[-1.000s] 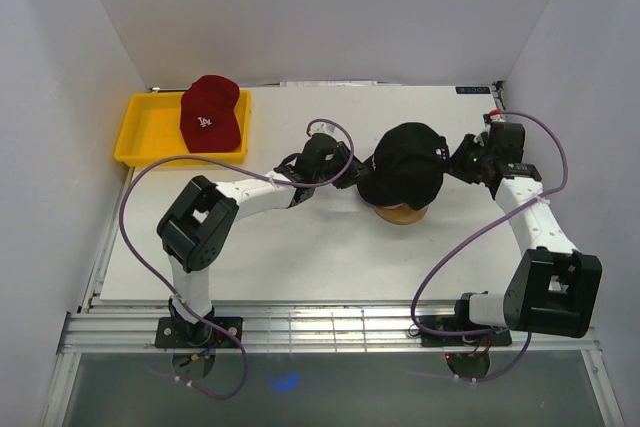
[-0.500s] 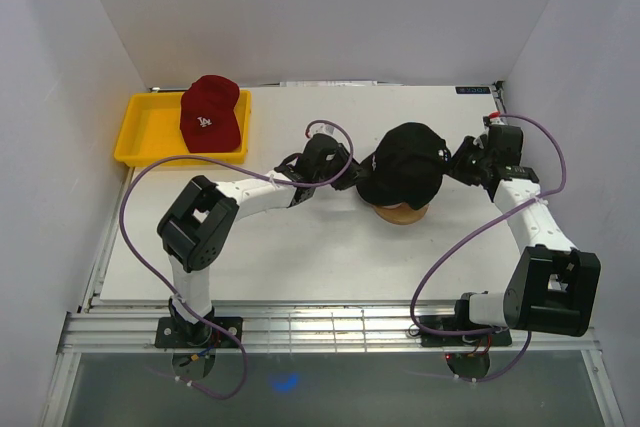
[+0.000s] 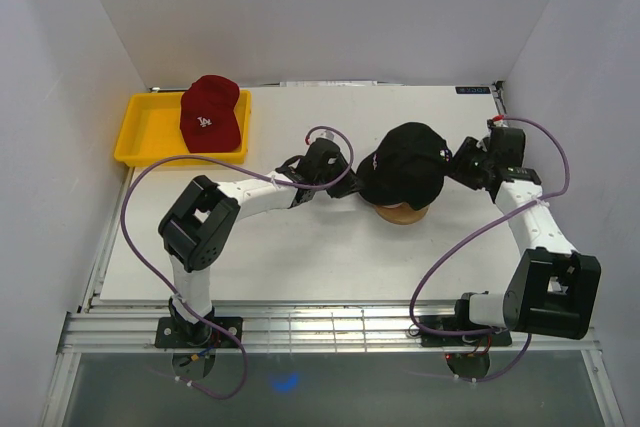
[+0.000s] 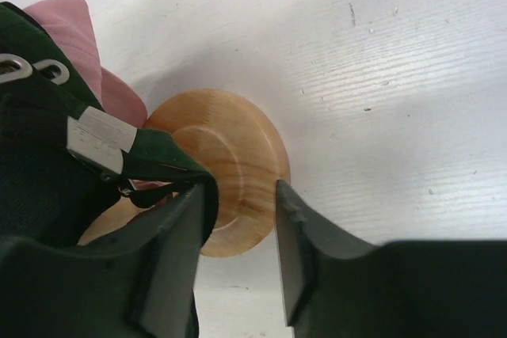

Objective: Stack the hats

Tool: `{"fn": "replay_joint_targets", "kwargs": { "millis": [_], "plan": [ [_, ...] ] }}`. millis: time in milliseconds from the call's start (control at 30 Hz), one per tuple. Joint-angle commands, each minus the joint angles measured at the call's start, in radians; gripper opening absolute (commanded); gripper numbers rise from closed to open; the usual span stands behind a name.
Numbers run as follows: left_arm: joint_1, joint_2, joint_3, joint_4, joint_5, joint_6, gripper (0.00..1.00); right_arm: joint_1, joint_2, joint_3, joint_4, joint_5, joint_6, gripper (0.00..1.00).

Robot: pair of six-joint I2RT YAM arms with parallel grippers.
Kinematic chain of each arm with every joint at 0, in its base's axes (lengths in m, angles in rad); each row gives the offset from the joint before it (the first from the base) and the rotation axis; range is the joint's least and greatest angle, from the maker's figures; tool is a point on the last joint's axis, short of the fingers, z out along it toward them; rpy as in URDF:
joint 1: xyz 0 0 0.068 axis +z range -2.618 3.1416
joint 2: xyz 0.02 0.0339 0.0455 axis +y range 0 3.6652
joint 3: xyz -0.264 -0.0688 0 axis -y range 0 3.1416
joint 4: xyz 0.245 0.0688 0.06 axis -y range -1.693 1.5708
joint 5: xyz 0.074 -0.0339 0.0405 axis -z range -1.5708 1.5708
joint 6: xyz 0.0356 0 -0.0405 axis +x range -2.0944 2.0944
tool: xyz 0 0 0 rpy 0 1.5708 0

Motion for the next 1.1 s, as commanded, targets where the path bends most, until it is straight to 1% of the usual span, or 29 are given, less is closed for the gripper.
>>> {"fn": "replay_joint_targets", "kwargs": {
  "millis": [0, 67, 100, 200, 400, 667, 900, 1000, 1067],
  "plan": [
    [-0.012, -0.007, 0.012, -0.018, -0.017, 0.019, 0.29, -0.009, -0.029, 0.042, -0.125, 0.031, -0.026, 0.50],
    [-0.010, -0.017, 0.012, -0.031, -0.020, 0.023, 0.29, -0.009, -0.046, 0.078, -0.140, 0.020, -0.022, 0.55],
    [-0.012, -0.020, 0.012, -0.048, -0.023, 0.025, 0.29, -0.009, -0.061, 0.095, -0.149, 0.018, -0.020, 0.60],
    [-0.010, -0.033, 0.017, -0.070, -0.032, 0.034, 0.29, -0.009, -0.081, 0.154, -0.191, 0.022, -0.014, 0.68],
    [-0.009, -0.061, 0.032, -0.108, -0.051, 0.049, 0.29, -0.009, -0.106, 0.214, -0.232, 0.018, 0.006, 0.77],
    [-0.010, -0.086, 0.049, -0.147, -0.068, 0.071, 0.30, -0.011, -0.132, 0.222, -0.246, 0.032, 0.021, 0.81],
    [-0.007, -0.098, 0.066, -0.163, -0.072, 0.088, 0.30, -0.023, -0.141, 0.283, -0.292, 0.104, 0.023, 0.84],
    [-0.007, -0.106, 0.081, -0.185, -0.078, 0.098, 0.30, -0.037, -0.135, 0.290, -0.307, 0.107, 0.023, 0.85],
    [-0.007, -0.116, 0.083, -0.196, -0.087, 0.106, 0.32, -0.046, -0.141, 0.285, -0.306, 0.103, 0.023, 0.85]
  ]
}}
